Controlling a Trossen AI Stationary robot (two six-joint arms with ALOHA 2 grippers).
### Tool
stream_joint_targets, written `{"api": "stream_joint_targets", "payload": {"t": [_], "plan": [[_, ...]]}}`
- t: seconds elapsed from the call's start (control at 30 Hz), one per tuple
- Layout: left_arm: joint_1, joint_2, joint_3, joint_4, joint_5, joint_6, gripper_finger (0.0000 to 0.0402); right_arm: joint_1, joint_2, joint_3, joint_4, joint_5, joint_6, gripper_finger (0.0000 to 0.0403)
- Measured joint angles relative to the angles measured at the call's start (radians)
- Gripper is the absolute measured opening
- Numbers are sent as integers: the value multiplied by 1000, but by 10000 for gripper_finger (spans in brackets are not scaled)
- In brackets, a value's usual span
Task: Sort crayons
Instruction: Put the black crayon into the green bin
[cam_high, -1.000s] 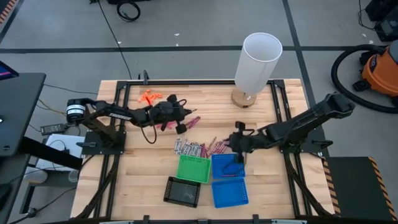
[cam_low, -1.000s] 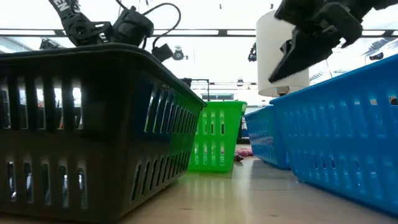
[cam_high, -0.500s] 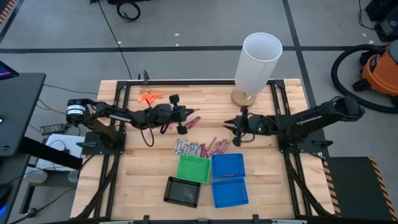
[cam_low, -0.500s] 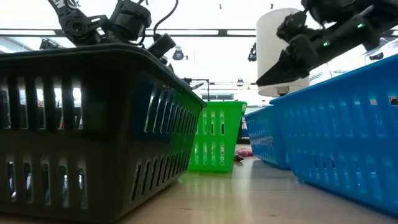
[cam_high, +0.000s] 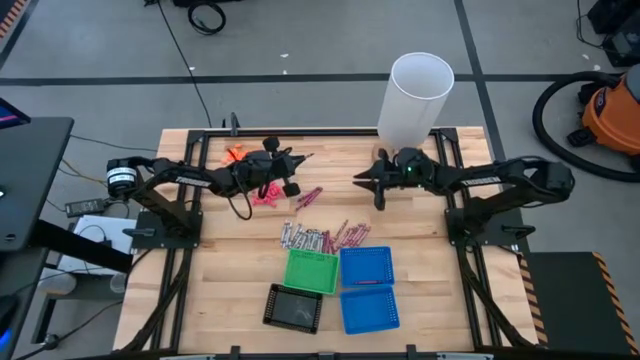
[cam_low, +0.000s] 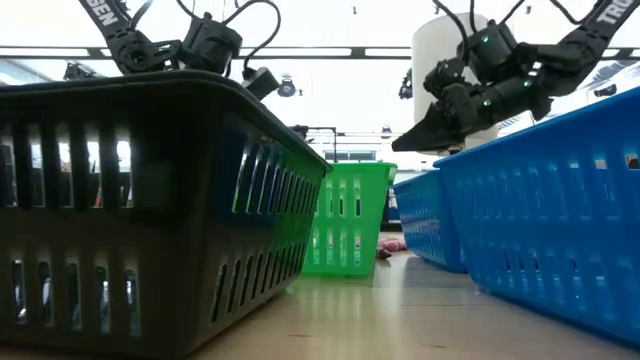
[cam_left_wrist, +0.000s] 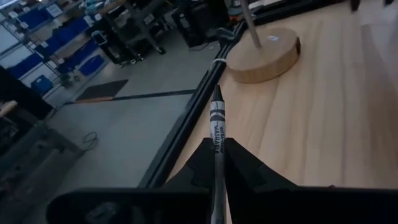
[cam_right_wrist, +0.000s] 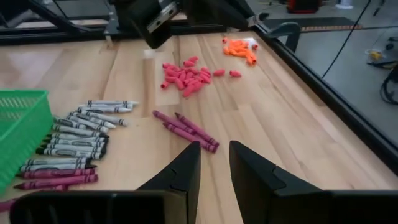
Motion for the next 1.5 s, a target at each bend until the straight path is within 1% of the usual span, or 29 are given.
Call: {"api": "stream_joint_targets", "payload": {"t": [0.17,0.27,0.4,0.53,0.63,0.7,0.83,0.93,1.07,1.17,1.27,1.33,1.5], "plan": [[-35,0,0,1,2,-62,18,-63,17,4,9,-43,45,93],[-78,0,0,0,6,-111,18,-63,1,5,2,-85,96,93],[-142,0,0,-1,50,-156,18,-24,-7,5,-10,-85,106,93],[-209,0,18,-21,50,-226,18,27,-9,5,-9,-60,132,93],[-259,0,61,-118,50,-262,18,85,-9,5,-7,-44,157,93],[-291,0,104,-219,50,-280,18,134,-9,5,-10,-6,166,93],[-349,0,198,-418,50,-331,18,225,-9,5,-11,103,180,93],[-389,0,245,-515,57,-360,18,280,-8,5,-17,177,178,93],[-438,0,259,-525,107,-404,18,327,-8,5,-13,230,188,93],[-471,0,259,-528,116,-434,18,359,-8,5,-17,263,232,93],[-500,0,259,-531,117,-494,18,407,-8,5,-30,320,263,93],[-522,0,259,-533,115,-527,18,441,-8,16,-69,356,267,93],[-576,0,259,-553,116,-594,18,491,-7,83,-253,428,265,93]]}}
